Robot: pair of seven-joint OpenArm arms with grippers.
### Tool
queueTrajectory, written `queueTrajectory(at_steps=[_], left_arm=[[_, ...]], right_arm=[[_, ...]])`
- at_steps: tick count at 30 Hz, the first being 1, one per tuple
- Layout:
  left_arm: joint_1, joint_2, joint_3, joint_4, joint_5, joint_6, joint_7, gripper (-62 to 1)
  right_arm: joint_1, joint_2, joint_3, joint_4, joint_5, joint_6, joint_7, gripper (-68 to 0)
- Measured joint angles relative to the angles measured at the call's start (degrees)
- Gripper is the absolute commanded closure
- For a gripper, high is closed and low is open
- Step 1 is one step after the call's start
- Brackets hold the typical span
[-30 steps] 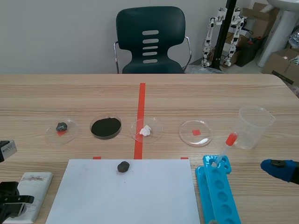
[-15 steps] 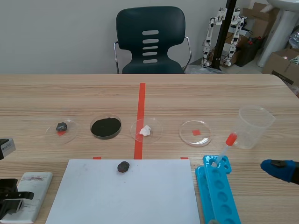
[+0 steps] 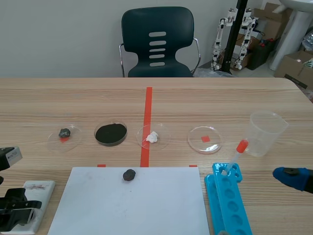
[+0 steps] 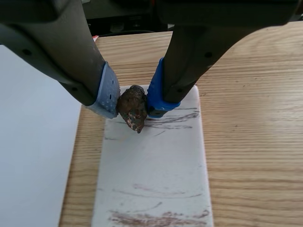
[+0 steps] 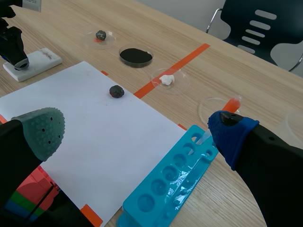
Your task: Rub the mineral on the streak plate below the first streak
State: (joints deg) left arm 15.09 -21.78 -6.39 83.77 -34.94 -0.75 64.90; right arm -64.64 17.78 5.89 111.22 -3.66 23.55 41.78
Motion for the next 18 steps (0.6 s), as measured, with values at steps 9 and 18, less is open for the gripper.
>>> queueTrajectory(at_steps=[9,18], left_arm=[[0.0,0.2,0.5,0.0,-0.7,-1.1,-0.2,-4.1],[-0.5,0.6,0.8,0.3,11.3,5.9,-0.2,-4.1]], right_arm=[[0.0,0.0,0.0,0.0,0.0,0.0,0.0,-63.8],[0.0,0.0,0.0,0.0,0.0,0.0,0.0,-63.8]])
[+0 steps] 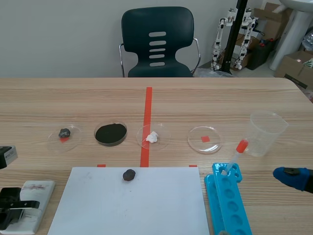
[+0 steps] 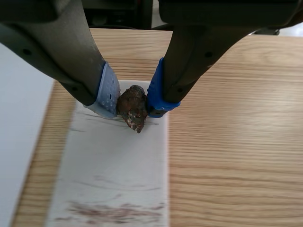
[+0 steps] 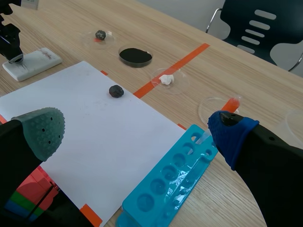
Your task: Rub the mineral on the streak plate below the first streak
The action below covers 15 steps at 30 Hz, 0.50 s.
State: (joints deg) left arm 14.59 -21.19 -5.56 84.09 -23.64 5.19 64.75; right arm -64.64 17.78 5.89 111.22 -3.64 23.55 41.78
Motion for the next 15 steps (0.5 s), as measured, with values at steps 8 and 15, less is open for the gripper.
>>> queueTrajectory(at_steps=[8,15], left_arm=[[0.0,-0.2,-0.1,-0.1,0.3,0.9,0.2,-4.1],[0.1,-0.9,0.7,-0.3,-9.0,-5.3,-0.3,-4.1]], right_arm=[[0.0,0.0,0.0,0.0,0.0,0.0,0.0,-63.8],[0.0,0.0,0.0,0.0,0.0,0.0,0.0,-63.8]])
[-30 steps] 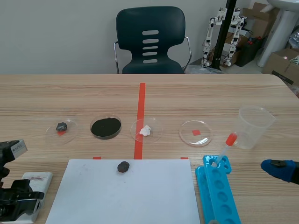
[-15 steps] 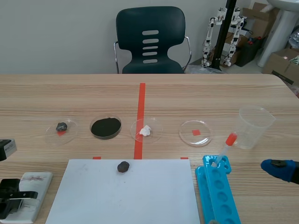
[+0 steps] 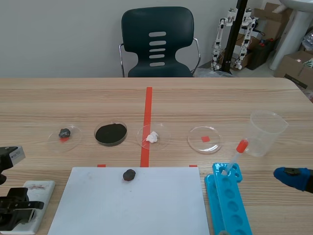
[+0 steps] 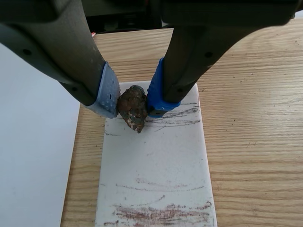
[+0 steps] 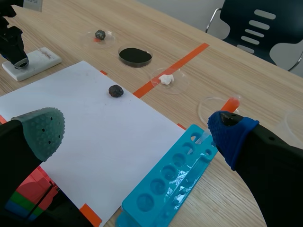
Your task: Rub the mineral on the streak plate below the first streak
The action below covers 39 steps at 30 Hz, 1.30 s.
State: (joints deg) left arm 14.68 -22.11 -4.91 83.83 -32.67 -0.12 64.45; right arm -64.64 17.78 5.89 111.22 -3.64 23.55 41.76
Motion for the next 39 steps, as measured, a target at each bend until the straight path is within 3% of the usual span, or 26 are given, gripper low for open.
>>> queueTrajectory(at_steps=[6,11,14,18,23,26,29,36,39], left_arm=[[0.0,0.2,0.0,0.0,2.5,1.5,0.1,-4.1],[-0.1,0.9,0.2,0.4,9.4,5.7,0.5,-4.1],[-0.1,0.9,0.3,0.4,9.5,5.9,0.6,-4.1],[-0.1,0.5,0.1,0.4,6.6,4.1,0.5,-4.1],[0.1,0.1,0.0,0.1,-2.6,-1.7,0.5,-4.1],[0.1,0.4,0.0,0.0,-3.1,-2.2,0.5,-4.1],[0.1,0.5,0.0,0.0,-1.6,-1.6,0.5,-4.1],[-0.1,0.8,0.2,0.4,8.5,5.2,0.7,-4.1],[-0.1,0.8,0.3,0.4,9.6,6.0,0.7,-4.1]], right_arm=[[0.0,0.0,0.0,0.0,0.0,0.0,0.0,-63.8],[0.0,0.0,0.0,0.0,0.0,0.0,0.0,-63.8],[0.0,0.0,0.0,0.0,0.0,0.0,0.0,-63.8],[0.0,0.0,0.0,0.0,0.0,0.0,0.0,-63.8],[0.0,0.0,0.0,0.0,0.0,0.0,0.0,-63.8],[0.0,0.0,0.0,0.0,0.0,0.0,0.0,-63.8],[0.0,0.0,0.0,0.0,0.0,0.0,0.0,-63.8],[0.0,0.0,0.0,0.0,0.0,0.0,0.0,-63.8],[0.0,0.0,0.0,0.0,0.0,0.0,0.0,-63.8]])
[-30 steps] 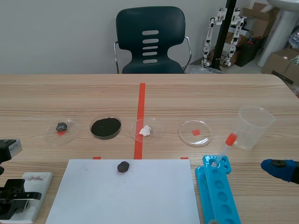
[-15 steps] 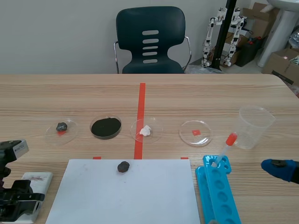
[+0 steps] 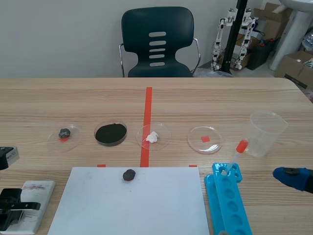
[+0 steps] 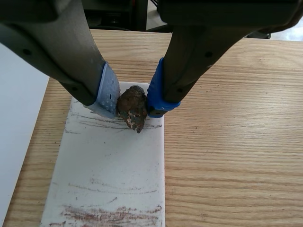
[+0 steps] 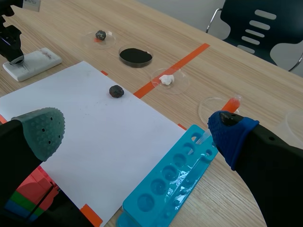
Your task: Rub the mineral on the streak plate below the first streak
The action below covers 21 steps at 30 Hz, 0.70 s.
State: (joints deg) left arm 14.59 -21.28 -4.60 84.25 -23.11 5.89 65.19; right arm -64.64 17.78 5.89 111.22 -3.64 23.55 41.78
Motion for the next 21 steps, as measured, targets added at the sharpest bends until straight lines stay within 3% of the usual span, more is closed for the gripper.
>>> queueTrajectory(at_steps=[4,6,8,12,16,21], left_arm=[[0.0,0.0,0.0,0.0,-1.2,-0.2,0.0,-4.1],[0.0,-0.5,-0.3,0.0,-3.9,-2.5,-0.2,-4.1],[0.2,-1.0,-0.6,-0.3,-8.9,-5.3,0.0,-4.1],[0.2,-0.6,-0.4,-0.4,-12.8,-7.7,-0.1,-4.1],[0.2,-0.6,-0.3,-0.4,-11.1,-7.5,-0.1,-4.1],[0.0,-0.4,-0.2,-0.2,-1.9,-1.2,0.0,-4.1]], right_arm=[[0.0,0.0,0.0,0.0,0.0,0.0,0.0,-63.8],[0.0,0.0,0.0,0.0,0.0,0.0,0.0,-63.8],[0.0,0.0,0.0,0.0,0.0,0.0,0.0,-63.8],[0.0,0.0,0.0,0.0,0.0,0.0,0.0,-63.8],[0.0,0.0,0.0,0.0,0.0,0.0,0.0,-63.8],[0.0,0.0,0.0,0.0,0.0,0.0,0.0,-63.8]])
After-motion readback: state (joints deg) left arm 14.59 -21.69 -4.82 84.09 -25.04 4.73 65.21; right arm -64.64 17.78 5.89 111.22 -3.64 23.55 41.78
